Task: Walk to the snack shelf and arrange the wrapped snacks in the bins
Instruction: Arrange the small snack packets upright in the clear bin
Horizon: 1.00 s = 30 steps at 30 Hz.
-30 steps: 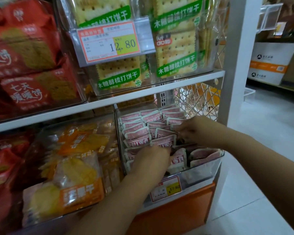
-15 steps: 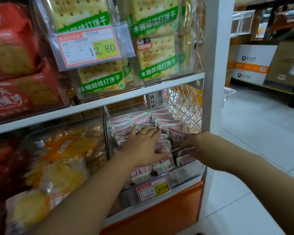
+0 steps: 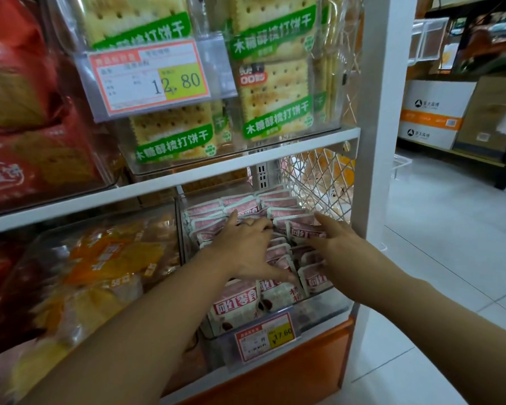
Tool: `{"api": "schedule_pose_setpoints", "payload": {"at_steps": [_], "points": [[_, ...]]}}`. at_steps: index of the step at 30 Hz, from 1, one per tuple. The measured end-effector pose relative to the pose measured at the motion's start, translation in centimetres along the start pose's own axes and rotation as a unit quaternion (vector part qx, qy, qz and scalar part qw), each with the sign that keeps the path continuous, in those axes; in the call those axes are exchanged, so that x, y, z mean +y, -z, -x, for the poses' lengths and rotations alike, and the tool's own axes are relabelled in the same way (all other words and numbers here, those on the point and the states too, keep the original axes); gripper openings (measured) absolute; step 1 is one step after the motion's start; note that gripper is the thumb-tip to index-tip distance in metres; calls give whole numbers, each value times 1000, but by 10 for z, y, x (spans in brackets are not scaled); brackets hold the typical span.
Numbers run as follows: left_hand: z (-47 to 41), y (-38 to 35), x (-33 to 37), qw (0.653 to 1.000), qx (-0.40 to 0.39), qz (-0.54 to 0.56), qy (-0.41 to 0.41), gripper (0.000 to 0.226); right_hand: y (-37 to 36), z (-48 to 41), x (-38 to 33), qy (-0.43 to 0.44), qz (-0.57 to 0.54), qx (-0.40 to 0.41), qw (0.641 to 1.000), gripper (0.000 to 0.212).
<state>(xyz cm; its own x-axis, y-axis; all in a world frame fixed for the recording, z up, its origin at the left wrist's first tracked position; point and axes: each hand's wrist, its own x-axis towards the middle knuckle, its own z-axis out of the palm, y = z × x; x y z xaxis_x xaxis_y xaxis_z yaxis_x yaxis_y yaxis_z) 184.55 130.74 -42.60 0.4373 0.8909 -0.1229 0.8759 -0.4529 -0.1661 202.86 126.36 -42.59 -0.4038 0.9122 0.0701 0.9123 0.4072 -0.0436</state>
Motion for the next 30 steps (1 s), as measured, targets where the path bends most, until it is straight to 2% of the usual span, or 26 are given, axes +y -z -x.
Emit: {"api": "schedule_pose_setpoints", "payload": {"at_steps": [4,13,25,30], "points": [[-2,4,1,1000,20,-7,-20,93,2,-5,-1,-6,9,2,1000,46],[-6,6,-2,1000,11,0,-20,90,6,-6,0,4,8,-16,1000,50],[-14,5,-2,1000,-19,-7,-6,99,9,-20,-2,-2,39,-64,997,45],[-15,6,-1,999,-14,-23,-27,94,9,-23,-1,3,45,-68,997,40]]}}
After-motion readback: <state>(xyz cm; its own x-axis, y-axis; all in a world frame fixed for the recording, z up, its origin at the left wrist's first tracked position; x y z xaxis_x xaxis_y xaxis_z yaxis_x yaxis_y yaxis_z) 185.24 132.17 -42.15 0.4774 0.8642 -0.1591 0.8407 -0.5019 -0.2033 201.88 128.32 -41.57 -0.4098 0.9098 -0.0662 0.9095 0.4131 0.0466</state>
